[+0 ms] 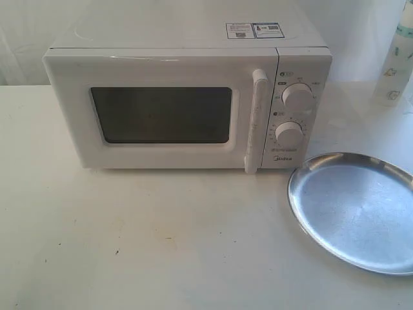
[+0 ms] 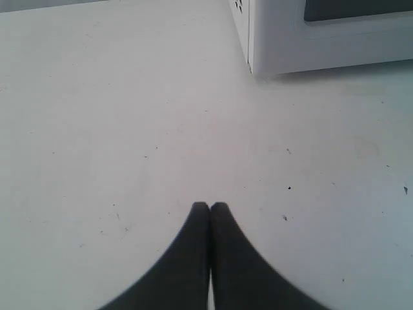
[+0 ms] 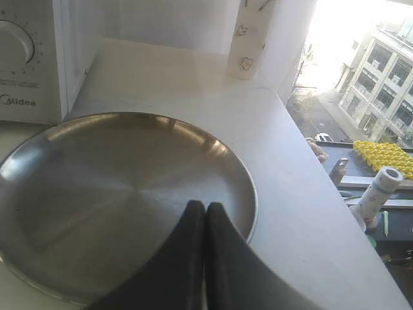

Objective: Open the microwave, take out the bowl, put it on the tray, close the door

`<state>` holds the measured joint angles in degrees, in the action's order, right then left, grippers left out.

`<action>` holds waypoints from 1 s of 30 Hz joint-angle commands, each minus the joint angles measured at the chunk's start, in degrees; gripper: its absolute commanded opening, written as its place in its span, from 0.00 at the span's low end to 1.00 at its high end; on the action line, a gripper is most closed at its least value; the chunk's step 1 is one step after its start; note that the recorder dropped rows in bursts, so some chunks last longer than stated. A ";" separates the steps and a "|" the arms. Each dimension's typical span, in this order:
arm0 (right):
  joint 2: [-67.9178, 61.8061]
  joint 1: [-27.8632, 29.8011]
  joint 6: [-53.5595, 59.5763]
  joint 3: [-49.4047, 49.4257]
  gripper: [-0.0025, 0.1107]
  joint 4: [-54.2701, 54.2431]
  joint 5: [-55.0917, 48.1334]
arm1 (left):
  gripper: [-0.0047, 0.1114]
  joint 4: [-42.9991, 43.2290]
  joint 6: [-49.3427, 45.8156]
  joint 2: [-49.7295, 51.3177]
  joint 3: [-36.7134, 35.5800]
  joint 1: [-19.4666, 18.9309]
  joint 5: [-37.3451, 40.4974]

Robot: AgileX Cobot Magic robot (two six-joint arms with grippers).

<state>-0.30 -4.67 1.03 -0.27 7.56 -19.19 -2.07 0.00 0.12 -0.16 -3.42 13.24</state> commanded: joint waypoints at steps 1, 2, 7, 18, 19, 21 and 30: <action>0.30 0.39 0.24 0.27 0.02 -0.01 0.05 | 0.04 -0.49 0.00 -0.12 0.16 0.17 0.09; 0.30 0.39 0.47 0.27 0.02 0.28 0.21 | 0.04 -0.49 0.00 -0.12 0.16 0.17 0.09; 0.30 0.39 1.41 0.27 0.02 0.99 8.28 | 0.04 -0.49 0.00 -0.12 0.16 0.17 0.09; 0.30 0.39 -36.29 0.27 0.02 -8.68 46.77 | 0.04 -0.49 0.00 -0.12 0.16 0.17 0.09; 0.30 0.39 -40.15 0.27 0.02 -8.68 47.62 | 0.04 -0.49 0.00 -0.12 0.16 0.17 0.09; 0.30 0.39 -42.90 0.27 0.02 -6.42 48.26 | 0.04 -0.49 0.00 -0.12 0.16 0.17 0.09; -4.07 0.39 -41.58 -5.49 0.02 15.14 50.16 | 0.04 -0.49 0.00 -0.12 0.16 0.17 0.09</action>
<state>-1.38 -4.67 -40.25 -3.38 17.59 29.30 -2.07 0.00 0.12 -0.16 -3.42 13.24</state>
